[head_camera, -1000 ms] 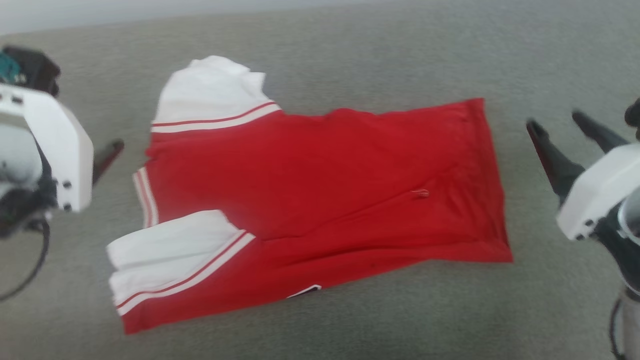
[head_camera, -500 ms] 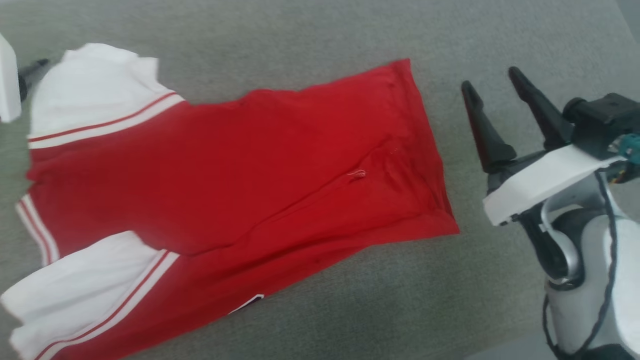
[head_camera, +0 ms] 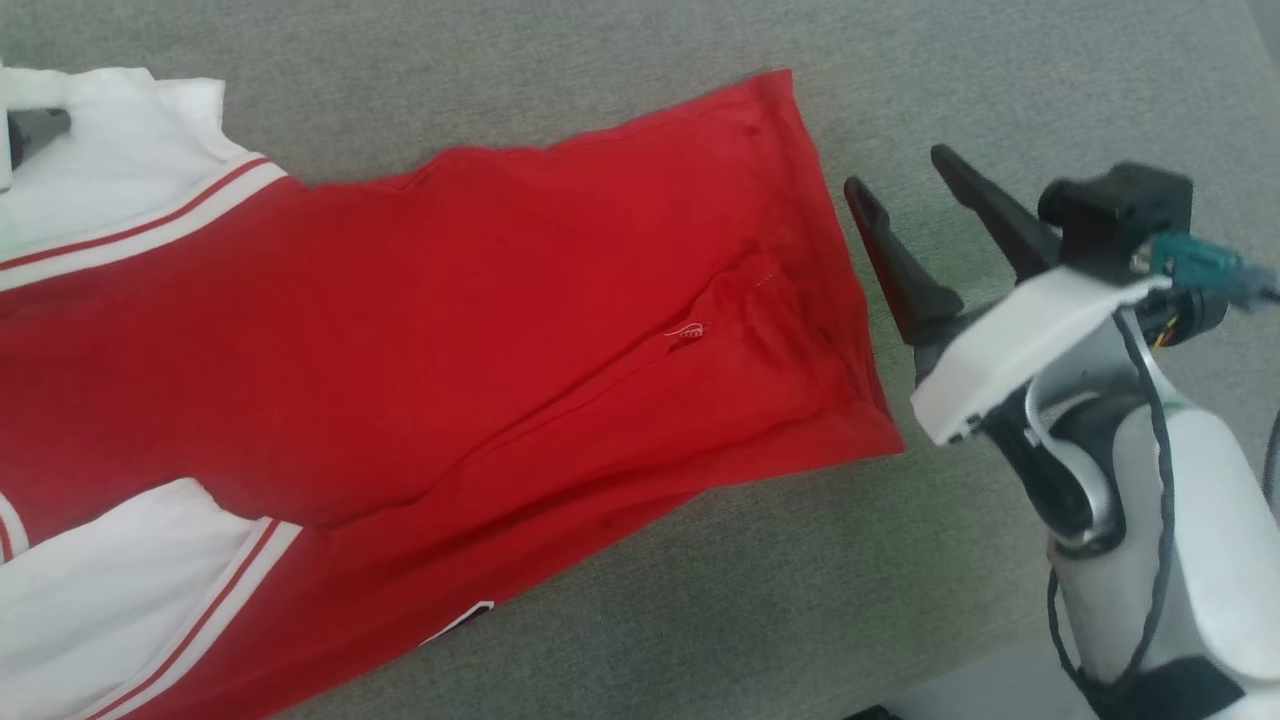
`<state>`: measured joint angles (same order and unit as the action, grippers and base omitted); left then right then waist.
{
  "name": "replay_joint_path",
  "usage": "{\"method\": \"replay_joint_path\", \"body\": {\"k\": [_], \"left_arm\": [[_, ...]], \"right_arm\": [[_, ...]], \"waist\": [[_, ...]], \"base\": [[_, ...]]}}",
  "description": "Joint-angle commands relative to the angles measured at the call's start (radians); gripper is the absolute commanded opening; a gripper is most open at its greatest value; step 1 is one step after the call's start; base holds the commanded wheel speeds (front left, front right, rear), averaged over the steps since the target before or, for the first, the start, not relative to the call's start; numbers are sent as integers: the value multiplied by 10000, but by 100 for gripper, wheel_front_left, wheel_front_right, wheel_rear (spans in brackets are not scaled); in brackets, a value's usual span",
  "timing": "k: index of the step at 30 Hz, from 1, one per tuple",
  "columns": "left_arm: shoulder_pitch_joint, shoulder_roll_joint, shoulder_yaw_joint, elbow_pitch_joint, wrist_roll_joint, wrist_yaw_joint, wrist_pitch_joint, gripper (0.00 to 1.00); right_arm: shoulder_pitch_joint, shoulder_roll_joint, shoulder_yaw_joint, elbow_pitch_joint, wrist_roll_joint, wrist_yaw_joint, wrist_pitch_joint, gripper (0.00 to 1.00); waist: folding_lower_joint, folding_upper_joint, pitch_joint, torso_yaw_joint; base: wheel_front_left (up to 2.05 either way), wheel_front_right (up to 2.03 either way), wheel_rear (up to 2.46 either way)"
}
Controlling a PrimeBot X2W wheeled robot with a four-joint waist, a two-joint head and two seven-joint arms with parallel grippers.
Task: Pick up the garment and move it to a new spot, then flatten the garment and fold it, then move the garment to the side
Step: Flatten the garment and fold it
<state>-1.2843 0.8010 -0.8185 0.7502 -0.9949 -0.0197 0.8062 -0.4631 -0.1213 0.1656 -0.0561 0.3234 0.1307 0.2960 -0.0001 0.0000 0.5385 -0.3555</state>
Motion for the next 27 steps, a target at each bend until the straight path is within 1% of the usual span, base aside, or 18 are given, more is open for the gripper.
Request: {"method": "replay_joint_path", "body": {"k": [1, 2, 6, 9, 10, 15, 21, 22, 23, 24, 27], "left_arm": [[356, -229, -281, 450, 36, -83, 180, 23], [335, -317, -322, 615, 55, -81, 201, 0], [96, -694, -460, 1028, 195, -309, 82, 0], [-180, -1014, -517, 1236, 281, -479, -134, 0], [-285, -1139, -517, 1306, 284, -516, -195, 0], [-667, -1636, -589, 1643, 396, -709, -524, 0], [-997, -2072, -675, 1990, 392, -906, -900, 0], [-1022, -2141, -694, 2042, 387, -924, -963, 0], [-1038, -2201, -701, 2081, 389, -943, -1080, 0], [-1066, -2245, -679, 2129, 349, -963, -1173, 0], [-1135, -2347, -715, 2258, 283, -1019, -1321, 0]], "right_arm": [[-313, 19, 61, 135, 86, 3, 227, 100], [-483, 19, 74, 206, 132, 3, 361, 100], [-1308, -75, 22, 749, 276, 1, 1006, 100], [-2080, -296, -6, 1417, 299, 1, 1648, 100], [-2355, -270, -53, 1649, 421, 1, 1832, 100], [-3422, -471, 92, 3126, 570, 1, 3044, 100], [-4103, -350, 351, 4871, 1063, 3, 4699, 100], [-4182, -401, 518, 5069, 1057, 4, 4979, 92], [-4241, -436, 601, 5211, 1075, 3, 5143, 18], [-4307, -420, 629, 5344, 1136, 3, 5298, 0], [-4494, -536, 696, 5354, 1219, 3, 5458, 0]], "waist": [[1, 0, 90, 61], [1, 0, 123, 105], [1, 0, 256, 358], [1, 0, 366, 651], [1, 0, 403, 751], [1, 0, 532, 1216], [1, 0, 658, 1591], [1, 0, 672, 1639], [1, 0, 678, 1688], [1, 0, 674, 1729], [1, 0, 584, 1879]], "base": [[0, 0, 0], [0, 0, 0], [0, 0, 0], [0, 0, 0], [0, 0, 0], [0, 0, 0], [0, 0, 0], [0, 0, 0], [0, 0, 0], [0, 0, 0], [0, 0, 0]]}}
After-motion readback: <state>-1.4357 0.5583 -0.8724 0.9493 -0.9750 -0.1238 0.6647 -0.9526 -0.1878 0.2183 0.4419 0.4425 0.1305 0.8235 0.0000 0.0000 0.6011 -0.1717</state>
